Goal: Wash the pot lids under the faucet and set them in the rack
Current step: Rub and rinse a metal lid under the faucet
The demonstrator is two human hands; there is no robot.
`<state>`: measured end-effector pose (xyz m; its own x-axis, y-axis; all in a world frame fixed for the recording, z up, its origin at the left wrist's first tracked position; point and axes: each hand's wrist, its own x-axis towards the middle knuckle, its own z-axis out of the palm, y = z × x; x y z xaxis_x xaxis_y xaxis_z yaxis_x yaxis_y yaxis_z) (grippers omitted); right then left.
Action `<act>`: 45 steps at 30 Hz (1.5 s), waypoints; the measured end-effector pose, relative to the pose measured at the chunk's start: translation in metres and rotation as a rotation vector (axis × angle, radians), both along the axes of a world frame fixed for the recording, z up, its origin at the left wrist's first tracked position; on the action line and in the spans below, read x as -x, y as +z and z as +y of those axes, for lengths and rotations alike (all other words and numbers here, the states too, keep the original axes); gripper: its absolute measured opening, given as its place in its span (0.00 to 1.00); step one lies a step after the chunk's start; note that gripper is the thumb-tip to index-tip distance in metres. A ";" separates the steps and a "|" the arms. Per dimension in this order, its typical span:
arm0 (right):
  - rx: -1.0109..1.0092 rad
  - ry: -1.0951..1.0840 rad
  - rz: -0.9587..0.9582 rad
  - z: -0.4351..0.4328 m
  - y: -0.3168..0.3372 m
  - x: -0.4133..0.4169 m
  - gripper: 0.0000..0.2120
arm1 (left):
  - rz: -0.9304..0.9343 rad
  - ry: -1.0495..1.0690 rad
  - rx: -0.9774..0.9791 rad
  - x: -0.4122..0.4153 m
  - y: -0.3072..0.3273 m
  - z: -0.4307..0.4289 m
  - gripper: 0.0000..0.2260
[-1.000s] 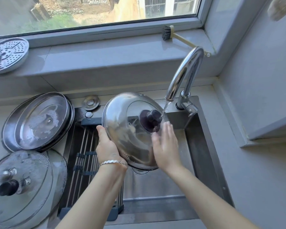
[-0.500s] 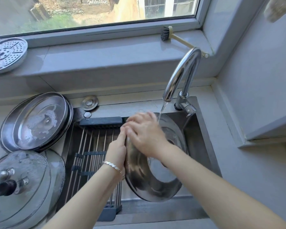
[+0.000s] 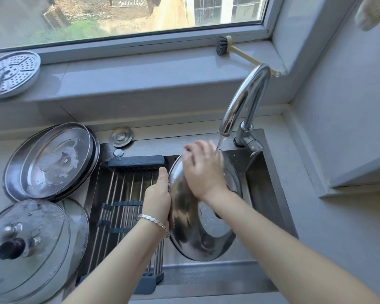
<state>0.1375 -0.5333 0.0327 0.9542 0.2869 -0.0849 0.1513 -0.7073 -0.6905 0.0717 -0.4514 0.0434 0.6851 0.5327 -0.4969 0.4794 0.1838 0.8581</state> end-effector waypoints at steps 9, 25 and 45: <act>-0.190 -0.083 0.245 -0.032 -0.010 -0.035 0.24 | -0.002 -0.019 0.055 0.009 0.005 0.006 0.22; -0.340 -0.245 0.955 -0.075 0.013 -0.024 0.09 | 0.023 -0.993 -0.792 -0.012 0.013 -0.045 0.20; -0.534 -0.318 0.844 -0.113 -0.010 0.006 0.19 | 0.170 0.124 0.606 0.011 -0.017 0.044 0.20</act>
<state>0.1312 -0.6466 0.0227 0.6817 0.2294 -0.6948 -0.6648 -0.2024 -0.7191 0.0606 -0.4069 0.0267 0.5211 0.1932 -0.8313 0.5439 0.6755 0.4979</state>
